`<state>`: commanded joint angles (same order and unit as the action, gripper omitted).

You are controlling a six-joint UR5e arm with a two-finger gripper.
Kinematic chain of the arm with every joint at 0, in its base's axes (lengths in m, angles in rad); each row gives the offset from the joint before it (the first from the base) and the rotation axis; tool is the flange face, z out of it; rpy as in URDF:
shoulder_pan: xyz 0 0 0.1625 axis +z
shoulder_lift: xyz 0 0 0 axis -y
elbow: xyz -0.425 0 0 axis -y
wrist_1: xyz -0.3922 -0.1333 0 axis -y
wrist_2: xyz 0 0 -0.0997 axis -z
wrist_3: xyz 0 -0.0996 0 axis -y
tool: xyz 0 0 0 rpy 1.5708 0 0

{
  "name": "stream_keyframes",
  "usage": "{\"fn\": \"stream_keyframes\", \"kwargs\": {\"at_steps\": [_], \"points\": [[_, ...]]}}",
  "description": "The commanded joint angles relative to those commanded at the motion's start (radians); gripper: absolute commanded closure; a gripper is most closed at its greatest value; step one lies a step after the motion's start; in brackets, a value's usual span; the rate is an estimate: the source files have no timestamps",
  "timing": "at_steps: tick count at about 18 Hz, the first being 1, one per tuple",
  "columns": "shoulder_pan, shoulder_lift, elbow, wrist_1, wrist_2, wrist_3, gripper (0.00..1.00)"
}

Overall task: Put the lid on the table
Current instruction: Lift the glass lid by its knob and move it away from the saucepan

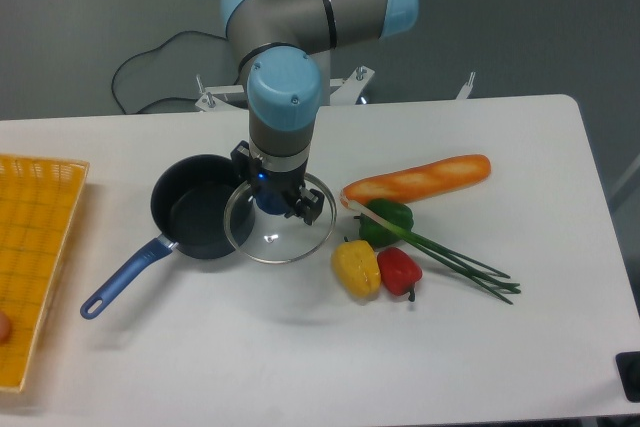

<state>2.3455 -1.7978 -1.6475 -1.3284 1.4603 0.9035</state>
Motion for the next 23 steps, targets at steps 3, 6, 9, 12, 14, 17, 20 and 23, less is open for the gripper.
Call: {"fn": "stream_keyframes", "kwargs": {"at_steps": [3,6,9,12,14,17,20,23], "points": [[-0.002,-0.003,-0.002,0.003,-0.003,-0.006,0.48],[-0.003,-0.015,0.015,0.009,-0.008,-0.047,0.48],[-0.003,-0.028,0.035,0.008,-0.014,-0.095,0.48],[-0.003,-0.041,0.058,0.008,-0.032,-0.15,0.48],[-0.005,-0.063,0.078,0.008,-0.034,-0.199,0.48],[-0.008,-0.078,0.094,0.009,-0.035,-0.213,0.48],[-0.006,-0.095,0.106,0.018,-0.037,-0.262,0.48],[-0.006,-0.127,0.133,0.037,-0.044,-0.334,0.48]]}}
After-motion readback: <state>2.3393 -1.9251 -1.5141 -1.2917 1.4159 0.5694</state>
